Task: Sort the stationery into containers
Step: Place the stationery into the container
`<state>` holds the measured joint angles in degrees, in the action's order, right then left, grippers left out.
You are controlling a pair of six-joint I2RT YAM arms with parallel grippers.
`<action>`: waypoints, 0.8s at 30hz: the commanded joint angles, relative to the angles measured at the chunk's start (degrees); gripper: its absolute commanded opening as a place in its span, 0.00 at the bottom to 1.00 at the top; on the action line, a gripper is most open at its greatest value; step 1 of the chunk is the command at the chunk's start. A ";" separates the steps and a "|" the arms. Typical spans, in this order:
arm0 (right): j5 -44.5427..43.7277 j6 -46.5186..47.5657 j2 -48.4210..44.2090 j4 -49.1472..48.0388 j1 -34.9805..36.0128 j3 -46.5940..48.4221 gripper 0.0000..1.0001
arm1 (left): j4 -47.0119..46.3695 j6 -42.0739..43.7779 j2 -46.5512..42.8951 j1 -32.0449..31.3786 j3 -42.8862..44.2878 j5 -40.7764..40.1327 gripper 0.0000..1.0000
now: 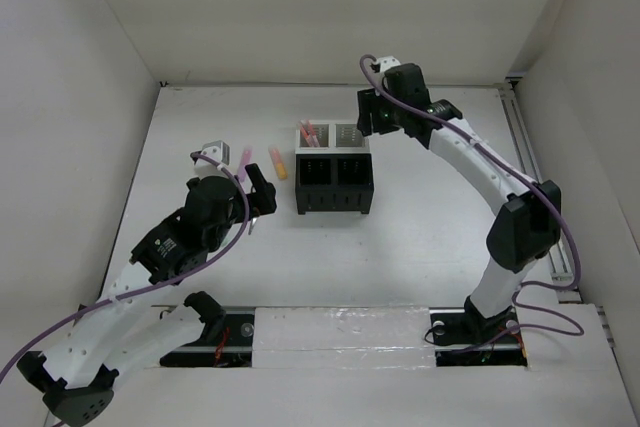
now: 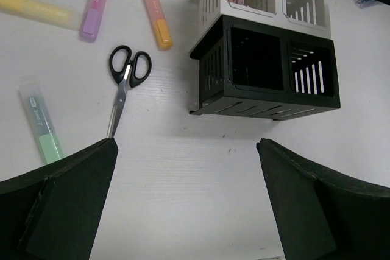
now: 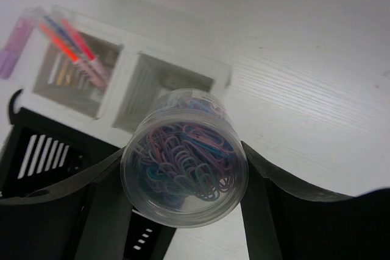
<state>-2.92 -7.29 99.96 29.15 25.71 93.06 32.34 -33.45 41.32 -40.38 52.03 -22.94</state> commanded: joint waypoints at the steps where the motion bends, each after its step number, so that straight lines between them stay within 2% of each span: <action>1: 5.20 0.35 0.23 -4.54 2.40 5.89 0.00 | -2.10 0.32 -0.63 0.30 -0.53 0.35 1.00; 12: 3.45 2.10 10.50 -2.96 4.87 12.14 0.00 | -2.63 0.32 -1.15 0.30 -0.53 1.41 1.00; 24: 1.60 2.63 12.80 -0.85 4.87 13.20 0.00 | -3.16 0.84 -1.68 0.30 -1.05 1.41 1.00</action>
<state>-0.30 -5.32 113.12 29.63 30.09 103.00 31.09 -33.43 40.25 -40.38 51.33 -21.45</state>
